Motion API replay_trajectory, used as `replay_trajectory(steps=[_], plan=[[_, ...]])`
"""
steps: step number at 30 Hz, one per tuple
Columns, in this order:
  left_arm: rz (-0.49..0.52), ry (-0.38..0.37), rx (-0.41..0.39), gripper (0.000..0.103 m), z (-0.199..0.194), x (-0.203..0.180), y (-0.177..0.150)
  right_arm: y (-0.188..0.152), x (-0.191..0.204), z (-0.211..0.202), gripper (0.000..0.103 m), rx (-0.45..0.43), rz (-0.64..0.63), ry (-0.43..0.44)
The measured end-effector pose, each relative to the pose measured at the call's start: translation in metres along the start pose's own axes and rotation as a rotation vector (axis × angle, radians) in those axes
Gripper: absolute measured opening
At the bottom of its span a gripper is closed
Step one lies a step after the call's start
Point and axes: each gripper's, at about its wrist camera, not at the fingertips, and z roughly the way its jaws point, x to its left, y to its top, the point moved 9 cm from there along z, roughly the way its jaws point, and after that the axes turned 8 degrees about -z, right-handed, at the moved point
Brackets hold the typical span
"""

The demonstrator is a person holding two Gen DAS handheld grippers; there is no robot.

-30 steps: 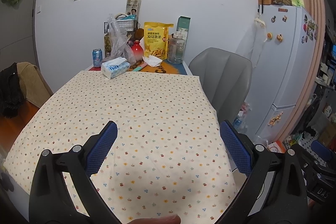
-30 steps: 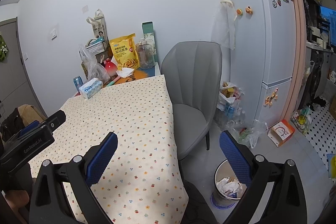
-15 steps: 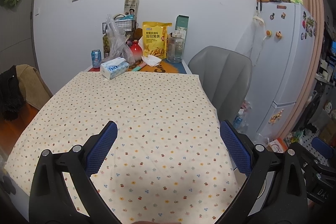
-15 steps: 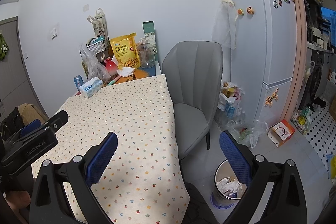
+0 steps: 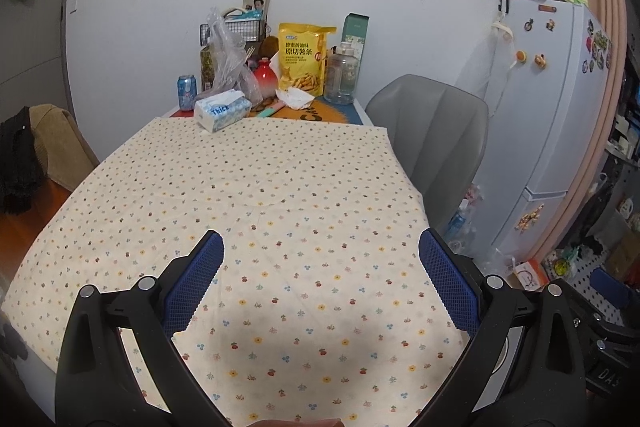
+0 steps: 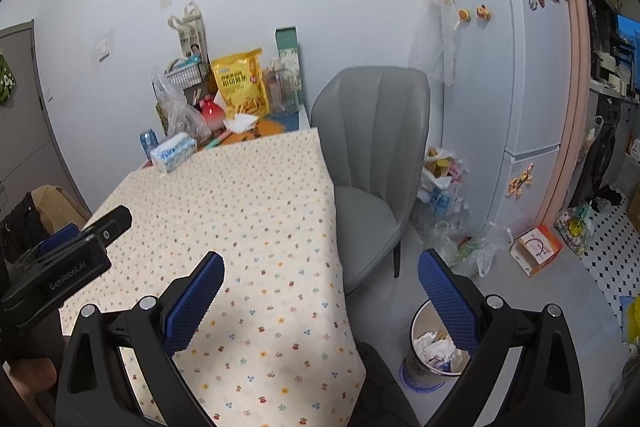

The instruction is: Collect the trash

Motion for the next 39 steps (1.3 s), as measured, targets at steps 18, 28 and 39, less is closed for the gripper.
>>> replay_trajectory(steps=[18, 28, 39], plan=[[-0.17, 0.166, 0.048, 0.097, 0.05, 0.135, -0.011, -0.004, 0.098, 0.072, 0.095, 0.109, -0.167, 0.047], [-0.217, 0.248, 0.132, 0.097, 0.094, 0.202, -0.022, -0.022, 0.156, 0.133, 0.095, 0.214, -0.21, 0.095], [-0.232, 0.306, 0.208, 0.097, 0.131, 0.23, -0.031, -0.035, 0.194, 0.173, 0.095, 0.286, -0.262, 0.126]])
